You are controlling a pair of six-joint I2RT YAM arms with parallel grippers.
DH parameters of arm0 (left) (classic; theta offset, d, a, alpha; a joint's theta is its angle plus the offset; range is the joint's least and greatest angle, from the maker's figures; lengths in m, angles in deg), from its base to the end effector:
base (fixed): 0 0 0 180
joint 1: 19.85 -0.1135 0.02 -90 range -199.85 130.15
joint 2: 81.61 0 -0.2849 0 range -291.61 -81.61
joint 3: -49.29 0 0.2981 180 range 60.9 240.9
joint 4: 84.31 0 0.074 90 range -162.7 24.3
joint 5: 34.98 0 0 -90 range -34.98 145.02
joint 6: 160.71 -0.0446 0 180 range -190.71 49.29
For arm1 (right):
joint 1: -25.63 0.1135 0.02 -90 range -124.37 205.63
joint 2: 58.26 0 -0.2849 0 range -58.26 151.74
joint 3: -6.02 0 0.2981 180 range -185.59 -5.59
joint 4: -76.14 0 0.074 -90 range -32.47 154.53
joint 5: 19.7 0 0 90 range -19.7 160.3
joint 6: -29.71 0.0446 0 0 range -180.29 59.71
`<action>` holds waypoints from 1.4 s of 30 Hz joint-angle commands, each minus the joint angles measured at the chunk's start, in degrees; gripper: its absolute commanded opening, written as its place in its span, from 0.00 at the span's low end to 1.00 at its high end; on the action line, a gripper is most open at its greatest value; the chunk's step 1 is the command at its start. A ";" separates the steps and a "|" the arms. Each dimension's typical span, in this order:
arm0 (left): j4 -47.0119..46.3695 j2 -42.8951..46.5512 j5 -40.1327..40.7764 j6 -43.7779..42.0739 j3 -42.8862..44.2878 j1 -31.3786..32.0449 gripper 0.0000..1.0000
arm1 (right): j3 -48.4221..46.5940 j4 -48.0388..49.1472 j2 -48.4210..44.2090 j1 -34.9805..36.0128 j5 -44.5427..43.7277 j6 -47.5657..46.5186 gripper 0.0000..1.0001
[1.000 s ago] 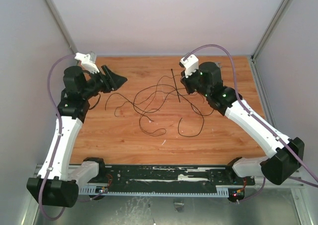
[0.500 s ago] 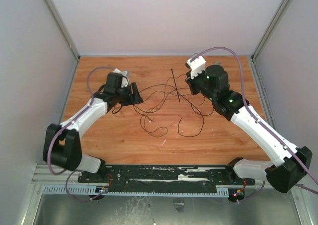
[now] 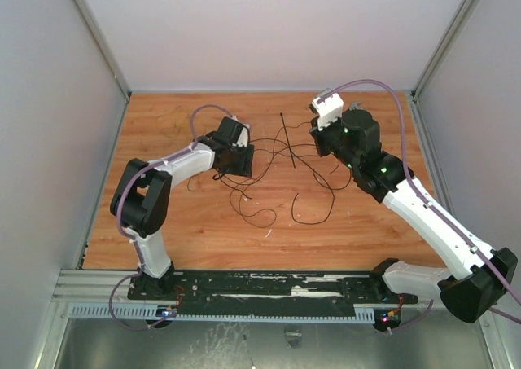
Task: Zip-tie the wires
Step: Place the cable at the center of the board.
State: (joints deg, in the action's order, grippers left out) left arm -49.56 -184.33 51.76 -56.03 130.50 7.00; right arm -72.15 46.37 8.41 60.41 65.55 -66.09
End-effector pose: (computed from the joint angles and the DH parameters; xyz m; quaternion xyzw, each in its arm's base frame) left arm 0.3788 -0.1946 0.1835 0.1096 0.9503 -0.1283 0.2616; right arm 0.2582 0.1748 0.3974 -0.2580 0.7679 0.1140 0.5752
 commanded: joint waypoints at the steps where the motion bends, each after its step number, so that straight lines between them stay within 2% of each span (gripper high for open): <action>1: 2.00 -1.95 0.76 -2.68 1.03 1.10 0.57 | 0.69 0.92 -1.07 0.16 -1.34 -0.09 0.00; 8: 2.09 -3.19 1.16 -3.06 0.77 1.53 0.46 | 1.00 1.18 -0.98 0.13 -1.32 0.01 0.00; 19: 1.95 -5.81 1.91 -3.32 0.94 2.84 0.39 | 1.27 1.39 -0.84 0.16 -1.23 0.09 0.00; 23: 1.07 -6.04 2.07 -3.33 1.15 3.22 0.28 | 1.19 1.42 -1.08 0.06 -1.43 0.18 0.00; 25: 1.28 -5.35 2.94 -3.49 1.24 3.21 0.16 | 1.13 1.24 -1.26 0.12 -1.88 0.18 0.00; 27: 1.69 -3.65 4.16 -3.75 1.01 3.21 0.04 | 1.01 0.87 -1.28 -0.01 -2.77 0.18 0.00; 29: 2.53 -1.00 6.25 -3.98 0.72 3.13 0.00 | 0.83 0.63 -1.28 -0.42 -3.25 0.30 0.00; 32: 4.27 3.95 9.09 -4.19 0.78 2.53 0.00 | 0.82 0.85 -1.69 -1.77 -2.48 1.20 0.00; 36: 5.64 12.14 8.84 -4.07 1.13 -0.29 0.00 | 0.06 0.96 -2.07 -3.94 -1.25 2.45 0.00; 42: 3.21 24.55 1.62 -0.99 -0.82 -9.87 0.00 | -3.70 -0.47 -1.00 -12.67 0.58 5.76 0.00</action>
State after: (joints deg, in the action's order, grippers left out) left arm -44.56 -166.05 57.88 -59.23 130.65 2.94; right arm -71.91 46.13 7.62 53.44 64.89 -63.75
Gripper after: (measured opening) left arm 0.025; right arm 0.003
